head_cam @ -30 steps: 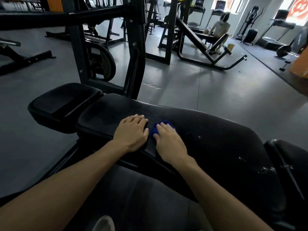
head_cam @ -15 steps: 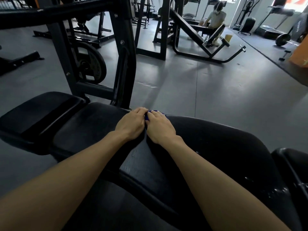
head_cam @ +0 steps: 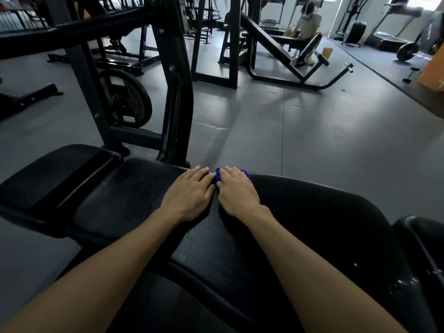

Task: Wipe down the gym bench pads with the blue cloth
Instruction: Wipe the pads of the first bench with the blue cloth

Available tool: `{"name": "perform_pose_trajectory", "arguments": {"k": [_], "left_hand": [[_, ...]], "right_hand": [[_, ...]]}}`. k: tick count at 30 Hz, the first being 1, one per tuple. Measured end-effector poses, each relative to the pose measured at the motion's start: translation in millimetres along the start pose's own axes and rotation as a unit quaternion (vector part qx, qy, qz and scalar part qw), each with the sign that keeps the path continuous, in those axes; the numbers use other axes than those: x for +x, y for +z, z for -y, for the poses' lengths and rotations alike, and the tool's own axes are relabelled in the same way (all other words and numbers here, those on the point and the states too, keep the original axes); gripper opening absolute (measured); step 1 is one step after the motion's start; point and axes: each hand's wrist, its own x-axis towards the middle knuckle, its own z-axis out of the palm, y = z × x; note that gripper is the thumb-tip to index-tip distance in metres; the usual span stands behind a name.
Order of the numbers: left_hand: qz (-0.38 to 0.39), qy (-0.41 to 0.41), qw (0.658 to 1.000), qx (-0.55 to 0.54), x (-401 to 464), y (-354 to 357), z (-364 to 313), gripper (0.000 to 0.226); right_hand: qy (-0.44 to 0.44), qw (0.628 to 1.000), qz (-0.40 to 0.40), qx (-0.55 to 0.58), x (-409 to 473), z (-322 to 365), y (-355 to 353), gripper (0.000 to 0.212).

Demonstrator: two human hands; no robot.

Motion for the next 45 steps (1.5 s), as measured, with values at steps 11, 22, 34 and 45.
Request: {"name": "perform_pose_trajectory", "arguments": {"k": [11, 22, 34, 45], "left_hand": [[-0.021, -0.015, 0.999, 0.021, -4.4, -5.8, -5.9, 0.054], [0.043, -0.023, 0.999, 0.014, -11.6, -3.1, -4.0, 0.076], [0.01, 0.014, 1.0, -0.015, -21.7, -4.4, 5.1, 0.053], [0.006, -0.01, 1.0, -0.016, -21.1, -1.4, -4.9, 0.05]], "right_hand": [[0.146, 0.989, -0.006, -0.002, -15.5, -52.7, -30.2, 0.052], [0.118, 0.991, 0.054, -0.022, -46.5, -76.1, -34.6, 0.056], [-0.001, 0.996, 0.037, -0.083, -62.7, -51.0, -20.9, 0.054], [0.013, 0.998, 0.013, -0.052, -87.1, 17.1, -0.5, 0.056]]}}
